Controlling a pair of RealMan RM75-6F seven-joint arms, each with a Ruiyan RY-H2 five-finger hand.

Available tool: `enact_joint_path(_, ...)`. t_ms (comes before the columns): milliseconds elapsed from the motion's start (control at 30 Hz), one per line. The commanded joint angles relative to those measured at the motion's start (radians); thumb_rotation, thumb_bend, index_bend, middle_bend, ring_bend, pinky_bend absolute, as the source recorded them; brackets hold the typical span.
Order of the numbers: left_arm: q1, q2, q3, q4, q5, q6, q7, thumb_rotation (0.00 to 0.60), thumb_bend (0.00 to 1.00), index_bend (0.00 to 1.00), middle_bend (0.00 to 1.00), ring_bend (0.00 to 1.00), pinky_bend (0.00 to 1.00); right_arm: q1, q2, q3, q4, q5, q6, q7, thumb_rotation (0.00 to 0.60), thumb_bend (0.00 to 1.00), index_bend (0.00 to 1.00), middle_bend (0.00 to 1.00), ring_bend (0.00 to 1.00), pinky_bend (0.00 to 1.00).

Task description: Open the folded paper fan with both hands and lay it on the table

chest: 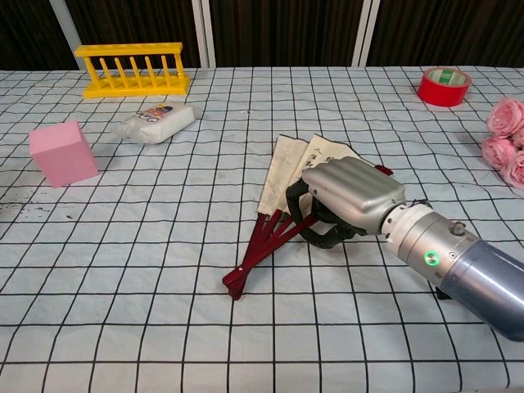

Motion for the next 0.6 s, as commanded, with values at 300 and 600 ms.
enact_joint_path(300, 0.000, -0.002, 0.000, -0.002, 0.002, 0.003, -0.001, 0.600, 0.00, 0.00, 0.00, 0.00, 0.00, 0.000, 0.001, 0.017, -0.008, -0.011, -0.004, 0.002, 0.600, 0.58, 0.80, 0.98, 1.00, 0.92)
enact_joint_path(600, -0.001, -0.003, -0.002, -0.009, 0.007, 0.008, -0.011, 0.600, 0.00, 0.00, 0.00, 0.00, 0.00, -0.010, 0.021, 0.021, -0.044, -0.019, 0.002, -0.015, 0.600, 0.58, 0.81, 0.98, 1.00, 0.92)
